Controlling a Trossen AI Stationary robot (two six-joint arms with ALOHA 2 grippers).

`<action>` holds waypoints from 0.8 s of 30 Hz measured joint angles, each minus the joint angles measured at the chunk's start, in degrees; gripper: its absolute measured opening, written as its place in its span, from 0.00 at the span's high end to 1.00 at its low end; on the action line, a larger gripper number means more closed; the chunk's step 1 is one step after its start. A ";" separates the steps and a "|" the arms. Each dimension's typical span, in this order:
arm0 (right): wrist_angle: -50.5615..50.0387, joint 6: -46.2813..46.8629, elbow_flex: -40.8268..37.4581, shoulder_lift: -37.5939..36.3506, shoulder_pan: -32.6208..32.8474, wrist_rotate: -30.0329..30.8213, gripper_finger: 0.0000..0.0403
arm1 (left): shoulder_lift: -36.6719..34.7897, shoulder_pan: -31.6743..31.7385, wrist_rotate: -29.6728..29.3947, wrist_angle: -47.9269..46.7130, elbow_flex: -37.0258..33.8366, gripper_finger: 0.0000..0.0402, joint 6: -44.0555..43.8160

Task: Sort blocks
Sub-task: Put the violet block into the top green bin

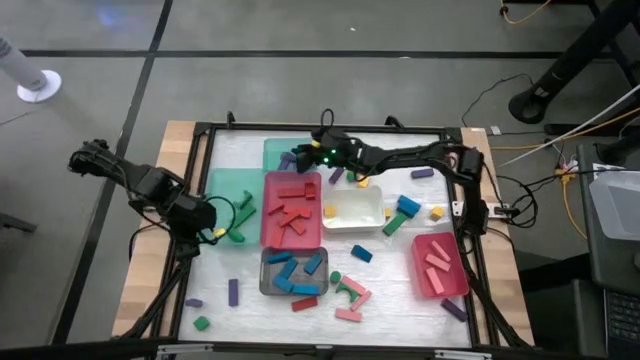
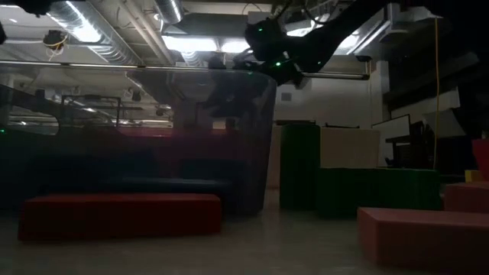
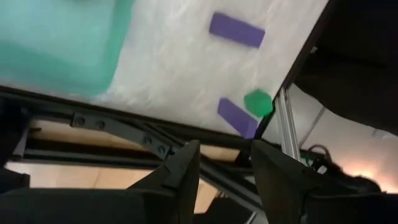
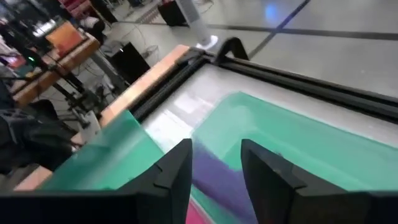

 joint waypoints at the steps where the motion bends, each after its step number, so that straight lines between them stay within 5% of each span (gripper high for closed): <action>1: 0.41 0.02 0.46 0.48 0.00 -0.37 0.66 | -0.06 -1.05 0.28 0.08 0.00 0.67 -0.44; 17: 2.88 5.92 1.53 1.77 0.09 -15.02 0.65 | -0.12 -17.99 8.03 2.13 0.00 0.67 -15.20; 24: 2.86 7.30 1.53 1.77 3.06 -16.86 0.65 | 2.02 -24.64 5.38 7.93 -0.02 0.67 -17.17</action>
